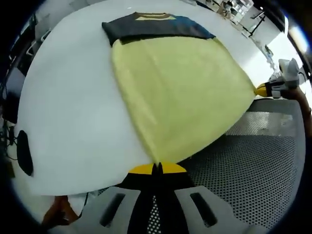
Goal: Fold the garment on the visible template until the final outline fits inside the template.
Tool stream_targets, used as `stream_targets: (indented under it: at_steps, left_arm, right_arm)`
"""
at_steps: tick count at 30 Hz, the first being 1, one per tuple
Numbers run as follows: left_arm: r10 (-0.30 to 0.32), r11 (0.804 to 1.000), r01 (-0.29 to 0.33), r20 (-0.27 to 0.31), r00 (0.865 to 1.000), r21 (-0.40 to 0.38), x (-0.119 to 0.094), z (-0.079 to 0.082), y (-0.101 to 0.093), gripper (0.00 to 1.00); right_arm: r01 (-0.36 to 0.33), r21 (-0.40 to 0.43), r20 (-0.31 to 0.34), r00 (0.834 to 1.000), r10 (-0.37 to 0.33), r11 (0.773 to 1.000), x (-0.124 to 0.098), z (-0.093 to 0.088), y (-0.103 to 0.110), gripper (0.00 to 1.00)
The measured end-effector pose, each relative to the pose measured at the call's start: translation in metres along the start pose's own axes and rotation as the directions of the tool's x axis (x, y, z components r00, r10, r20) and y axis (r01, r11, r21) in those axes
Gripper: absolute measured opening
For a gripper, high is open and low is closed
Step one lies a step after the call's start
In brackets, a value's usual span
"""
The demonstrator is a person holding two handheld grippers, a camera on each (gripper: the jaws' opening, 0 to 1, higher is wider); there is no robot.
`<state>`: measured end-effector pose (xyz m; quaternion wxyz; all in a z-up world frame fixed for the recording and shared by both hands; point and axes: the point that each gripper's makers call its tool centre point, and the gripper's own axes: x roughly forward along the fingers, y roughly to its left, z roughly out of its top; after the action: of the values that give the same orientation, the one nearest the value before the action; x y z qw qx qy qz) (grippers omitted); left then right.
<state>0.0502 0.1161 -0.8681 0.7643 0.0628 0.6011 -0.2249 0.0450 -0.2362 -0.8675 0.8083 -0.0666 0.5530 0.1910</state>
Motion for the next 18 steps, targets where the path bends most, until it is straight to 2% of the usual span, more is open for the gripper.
stream_targets:
  at_steps: [9,13,15,18]
  left_arm:
    - [0.009,1.000,-0.007,0.058,0.998,-0.028,-0.012,0.010,0.001,0.00]
    - [0.012,0.998,-0.006,0.105,0.994,-0.059,-0.016,0.019,0.003,0.00]
    - [0.017,0.998,-0.007,0.146,0.989,-0.068,-0.021,0.030,0.005,0.00]
    - [0.021,0.998,-0.009,0.179,0.984,-0.068,-0.027,0.041,0.007,0.00]
  right_arm:
    - [0.005,0.015,0.056,0.998,-0.006,1.000,-0.006,0.014,-0.004,0.00]
    - [0.019,0.016,0.130,0.991,-0.021,1.000,-0.012,0.033,-0.007,0.00]
    - [0.023,0.022,0.158,0.987,-0.026,1.000,-0.014,0.041,-0.008,0.00]
    - [0.034,0.017,0.197,0.980,-0.036,0.999,-0.018,0.053,-0.011,0.00]
